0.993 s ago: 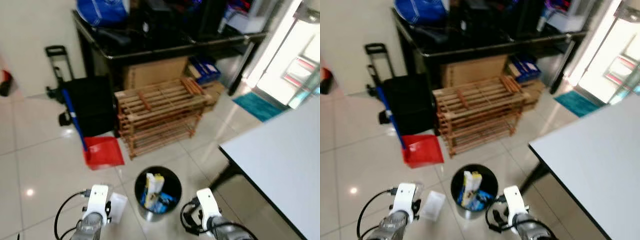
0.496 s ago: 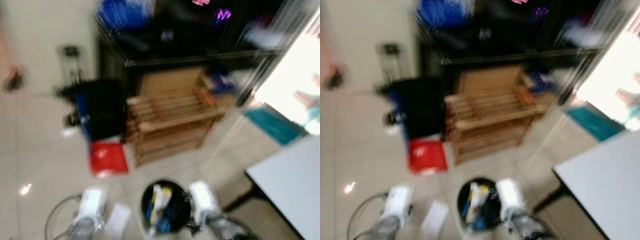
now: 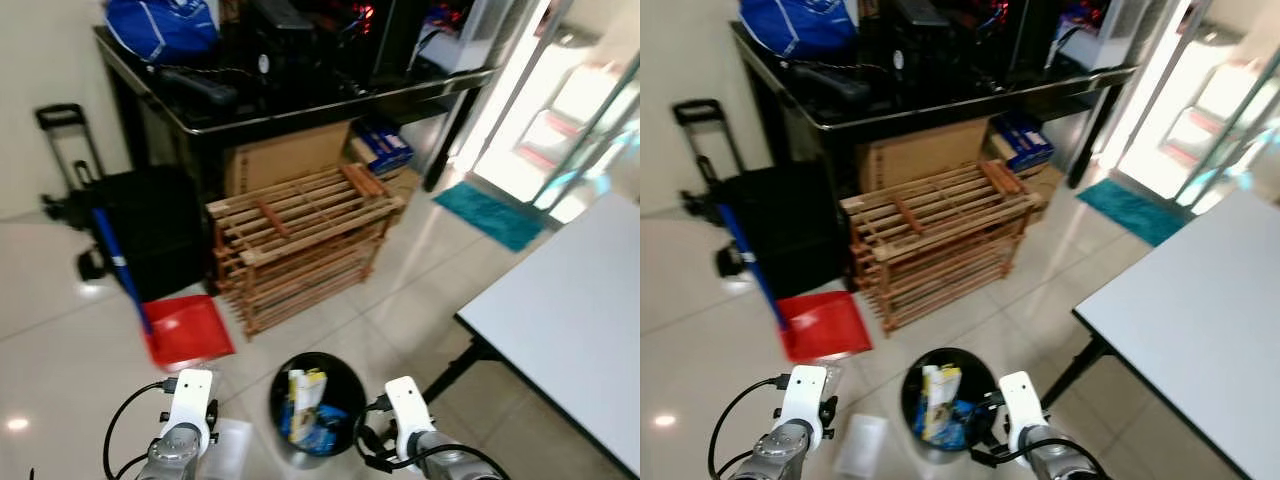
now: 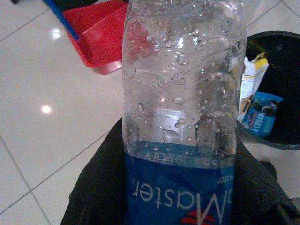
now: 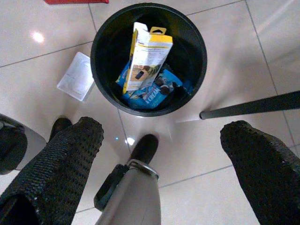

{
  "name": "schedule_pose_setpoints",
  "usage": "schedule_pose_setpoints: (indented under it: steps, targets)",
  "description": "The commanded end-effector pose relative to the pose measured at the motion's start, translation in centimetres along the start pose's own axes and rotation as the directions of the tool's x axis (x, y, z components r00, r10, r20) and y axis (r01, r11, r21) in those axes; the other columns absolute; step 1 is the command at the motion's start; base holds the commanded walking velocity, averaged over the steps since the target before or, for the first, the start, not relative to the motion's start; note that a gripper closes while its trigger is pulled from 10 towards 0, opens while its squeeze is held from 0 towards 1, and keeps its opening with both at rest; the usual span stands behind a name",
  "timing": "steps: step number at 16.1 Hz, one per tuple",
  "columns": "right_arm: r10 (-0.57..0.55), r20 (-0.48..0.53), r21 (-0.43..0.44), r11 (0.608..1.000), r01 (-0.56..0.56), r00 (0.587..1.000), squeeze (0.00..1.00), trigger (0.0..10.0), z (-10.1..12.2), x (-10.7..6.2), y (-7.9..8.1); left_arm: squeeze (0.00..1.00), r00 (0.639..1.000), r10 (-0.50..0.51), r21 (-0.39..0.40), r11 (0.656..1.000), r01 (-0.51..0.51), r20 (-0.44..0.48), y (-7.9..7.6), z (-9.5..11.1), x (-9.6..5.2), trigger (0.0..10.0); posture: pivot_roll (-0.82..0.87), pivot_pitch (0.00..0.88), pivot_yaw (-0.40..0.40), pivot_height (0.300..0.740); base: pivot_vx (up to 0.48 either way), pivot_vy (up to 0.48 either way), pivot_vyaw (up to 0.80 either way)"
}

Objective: Picking trash to rubbish bin

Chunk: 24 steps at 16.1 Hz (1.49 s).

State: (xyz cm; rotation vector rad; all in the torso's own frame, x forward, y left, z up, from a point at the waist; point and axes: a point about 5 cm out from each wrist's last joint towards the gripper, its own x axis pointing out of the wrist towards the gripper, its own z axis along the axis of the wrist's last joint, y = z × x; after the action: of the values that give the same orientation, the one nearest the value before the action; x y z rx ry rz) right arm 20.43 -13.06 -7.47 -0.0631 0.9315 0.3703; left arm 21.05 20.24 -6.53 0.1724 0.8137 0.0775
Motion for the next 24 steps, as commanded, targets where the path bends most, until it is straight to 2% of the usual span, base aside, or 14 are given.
schedule_pose_setpoints:
  steps: [1,5,22,24]
  targets:
    - [-0.021,0.014,0.005,1.000,0.021,1.000,0.00,10.0,0.51,-0.12,-0.76,0.00,1.000,-0.028,-0.007,1.000,0.028,0.009,-0.77,0.34,0.06,10.0,0.04,0.026,-0.113,0.740,0.000,0.000,0.00]
    - [-0.017,0.014,0.003,1.000,0.017,1.000,0.00,10.0,0.60,-0.06,-0.62,0.00,1.000,-0.031,-0.003,1.000,0.031,0.005,-0.78,0.35,0.08,10.0,0.04,0.026,-0.112,0.740,0.000,0.000,0.00]
    - [-0.004,-0.031,-0.014,1.000,0.003,1.000,0.00,10.0,-0.19,-0.15,-0.58,0.00,0.999,-0.035,0.012,0.999,0.035,-0.022,-0.84,-0.05,0.04,10.0,0.04,0.027,-0.113,0.740,0.000,0.000,-0.79]
    - [-0.010,-0.021,0.005,1.000,0.010,1.000,0.00,10.0,-0.22,-0.17,-0.64,0.00,0.999,-0.035,0.014,0.999,0.036,-0.023,-0.84,-0.06,0.03,10.0,0.04,0.027,-0.111,0.740,0.000,0.000,-0.38]
